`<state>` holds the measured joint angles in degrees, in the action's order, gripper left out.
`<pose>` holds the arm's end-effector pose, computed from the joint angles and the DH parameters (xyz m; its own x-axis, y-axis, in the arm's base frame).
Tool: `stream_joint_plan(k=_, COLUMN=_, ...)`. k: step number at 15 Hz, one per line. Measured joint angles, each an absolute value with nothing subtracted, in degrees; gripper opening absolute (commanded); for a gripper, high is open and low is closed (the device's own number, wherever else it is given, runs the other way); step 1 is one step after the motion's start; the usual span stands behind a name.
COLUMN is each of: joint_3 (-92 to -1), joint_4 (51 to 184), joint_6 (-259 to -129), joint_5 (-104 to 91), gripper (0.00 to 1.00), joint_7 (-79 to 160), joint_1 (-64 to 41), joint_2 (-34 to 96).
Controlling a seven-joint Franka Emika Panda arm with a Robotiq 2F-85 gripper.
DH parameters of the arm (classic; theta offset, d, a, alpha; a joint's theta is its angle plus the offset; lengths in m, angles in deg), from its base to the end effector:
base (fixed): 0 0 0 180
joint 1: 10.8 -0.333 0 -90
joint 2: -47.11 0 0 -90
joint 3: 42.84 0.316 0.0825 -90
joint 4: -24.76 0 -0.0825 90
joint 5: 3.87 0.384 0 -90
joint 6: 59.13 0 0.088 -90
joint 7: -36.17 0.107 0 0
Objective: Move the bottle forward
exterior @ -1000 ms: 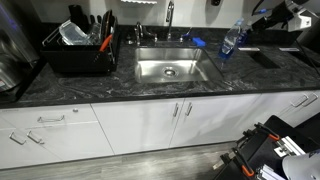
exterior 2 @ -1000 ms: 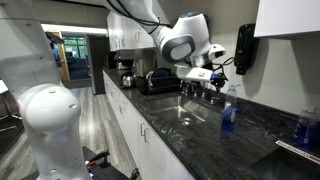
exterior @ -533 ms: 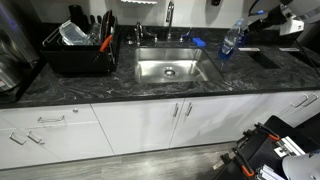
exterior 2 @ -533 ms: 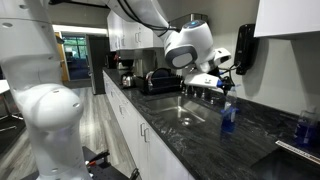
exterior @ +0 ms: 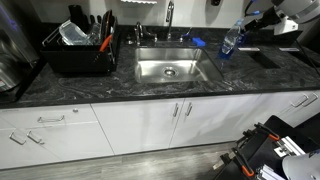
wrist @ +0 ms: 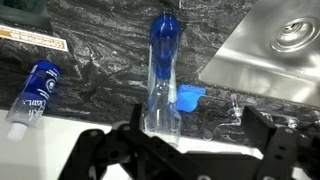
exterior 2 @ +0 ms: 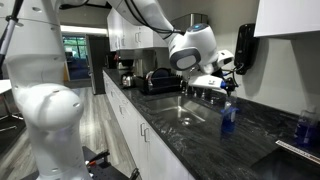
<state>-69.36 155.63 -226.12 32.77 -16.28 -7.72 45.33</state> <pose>0.4651 -0.3053 0.4014 0.7888 -0.1142 0.6040 -0.2037 -0.9756 0.0816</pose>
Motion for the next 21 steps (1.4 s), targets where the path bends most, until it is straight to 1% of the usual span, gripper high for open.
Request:
stream_joint_plan(k=9, joint_3=-68.48, joint_4=154.45, joint_6=-226.13, joint_5=36.75, gripper=1.00, joint_7=-16.43, joint_1=-7.75, joint_2=42.31)
stream_joint_plan(k=15, joint_3=-66.33, joint_4=149.63, joint_6=-227.14, joint_5=45.38, gripper=1.00, joint_7=-27.28, joint_1=-7.43, joint_2=37.80)
stream_joint_plan(k=21, joint_3=-66.33, joint_4=145.19, joint_6=-232.25, joint_5=47.12, gripper=1.00, joint_7=-32.22, joint_1=-5.17, joint_2=33.52)
